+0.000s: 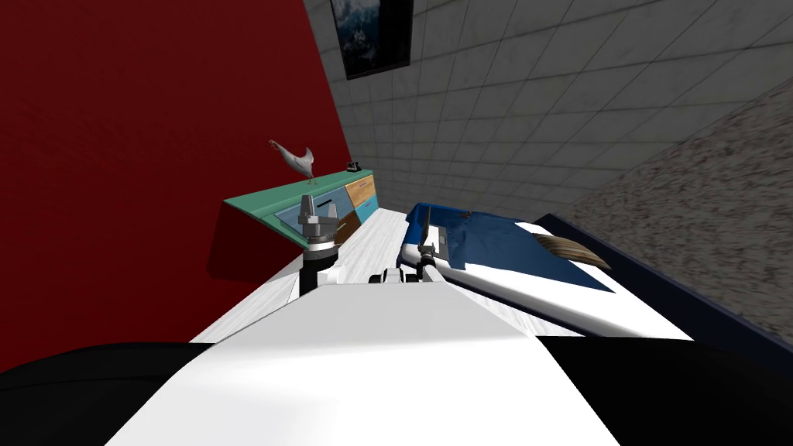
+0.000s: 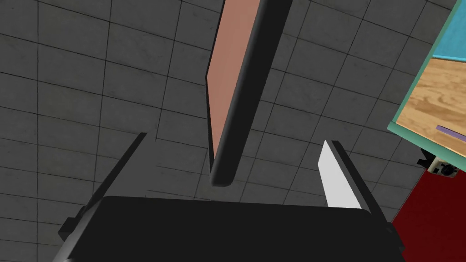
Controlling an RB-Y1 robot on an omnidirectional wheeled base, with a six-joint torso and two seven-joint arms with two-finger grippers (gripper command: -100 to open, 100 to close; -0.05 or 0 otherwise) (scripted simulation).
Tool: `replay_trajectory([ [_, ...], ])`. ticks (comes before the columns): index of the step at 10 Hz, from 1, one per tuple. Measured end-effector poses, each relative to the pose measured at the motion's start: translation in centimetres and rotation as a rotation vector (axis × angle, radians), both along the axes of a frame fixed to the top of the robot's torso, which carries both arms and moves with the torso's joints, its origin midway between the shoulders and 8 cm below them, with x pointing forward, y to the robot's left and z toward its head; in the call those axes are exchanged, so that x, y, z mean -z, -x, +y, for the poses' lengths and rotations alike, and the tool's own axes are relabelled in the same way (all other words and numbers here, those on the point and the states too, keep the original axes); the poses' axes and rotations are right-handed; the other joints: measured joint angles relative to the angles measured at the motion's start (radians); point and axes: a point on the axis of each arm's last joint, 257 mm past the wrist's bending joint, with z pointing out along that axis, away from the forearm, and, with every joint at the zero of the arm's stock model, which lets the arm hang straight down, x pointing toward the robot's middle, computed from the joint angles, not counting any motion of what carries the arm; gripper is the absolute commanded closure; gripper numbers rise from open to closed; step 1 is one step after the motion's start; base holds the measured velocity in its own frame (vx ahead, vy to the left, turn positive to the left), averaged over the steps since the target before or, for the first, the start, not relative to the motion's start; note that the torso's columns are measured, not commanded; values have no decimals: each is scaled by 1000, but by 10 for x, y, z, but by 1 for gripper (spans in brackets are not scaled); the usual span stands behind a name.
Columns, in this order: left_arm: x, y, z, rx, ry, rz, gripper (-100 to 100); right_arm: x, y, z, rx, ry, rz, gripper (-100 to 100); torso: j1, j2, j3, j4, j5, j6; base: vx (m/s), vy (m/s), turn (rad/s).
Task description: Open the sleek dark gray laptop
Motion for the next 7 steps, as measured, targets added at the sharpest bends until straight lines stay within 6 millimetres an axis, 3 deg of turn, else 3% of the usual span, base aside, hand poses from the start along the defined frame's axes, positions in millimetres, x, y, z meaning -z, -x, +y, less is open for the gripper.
replay_trajectory([
  [7, 0, 0, 0, 0, 0, 0, 0, -1, 9, -29, 49, 274, -5, -100, 0, 0, 0, 0, 0, 0, 31, 30, 29],
])
